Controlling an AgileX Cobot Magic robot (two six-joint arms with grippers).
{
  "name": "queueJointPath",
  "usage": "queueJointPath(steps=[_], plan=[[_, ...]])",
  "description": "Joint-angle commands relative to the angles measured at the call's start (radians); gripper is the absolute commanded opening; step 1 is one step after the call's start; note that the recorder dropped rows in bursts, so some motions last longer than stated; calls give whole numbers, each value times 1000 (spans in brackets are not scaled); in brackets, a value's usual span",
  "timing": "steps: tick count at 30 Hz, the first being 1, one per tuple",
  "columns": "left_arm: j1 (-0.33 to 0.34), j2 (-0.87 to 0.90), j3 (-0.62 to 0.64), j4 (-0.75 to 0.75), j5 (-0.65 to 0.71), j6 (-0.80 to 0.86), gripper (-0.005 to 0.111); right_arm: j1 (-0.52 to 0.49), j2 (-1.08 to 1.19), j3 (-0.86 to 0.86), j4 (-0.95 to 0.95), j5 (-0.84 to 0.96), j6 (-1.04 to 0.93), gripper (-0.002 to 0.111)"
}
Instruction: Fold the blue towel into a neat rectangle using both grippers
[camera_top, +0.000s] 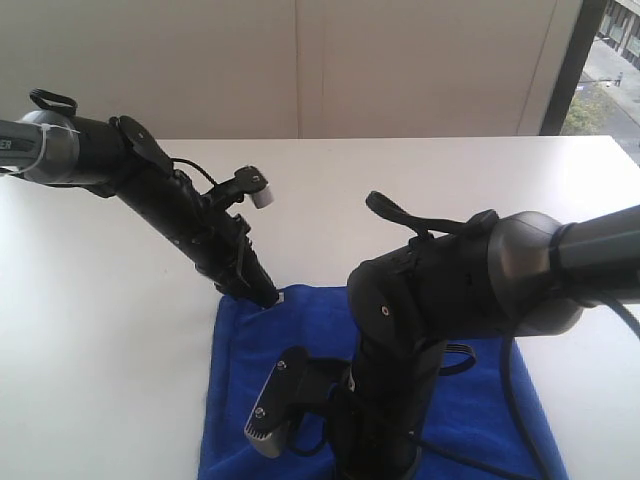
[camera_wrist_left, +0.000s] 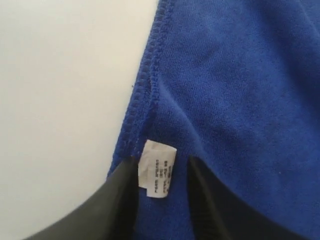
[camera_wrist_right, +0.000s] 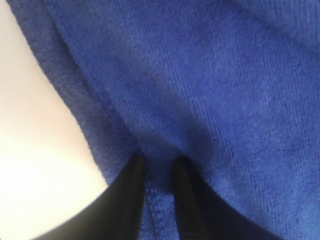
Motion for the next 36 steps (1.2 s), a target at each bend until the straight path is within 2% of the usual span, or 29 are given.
queueJointPath(steps=[1, 6, 10, 36], plan=[[-20, -14, 4, -17, 13, 31, 38, -5, 12, 5, -11, -22, 1, 22], [-53, -14, 4, 14, -36, 37, 36, -5, 12, 5, -11, -18, 3, 22], [-53, -14, 4, 67, -45, 7, 34, -5, 12, 5, -11, -18, 3, 22], [-50, -18, 4, 67, -63, -10, 34, -5, 12, 5, -11, -21, 3, 22]])
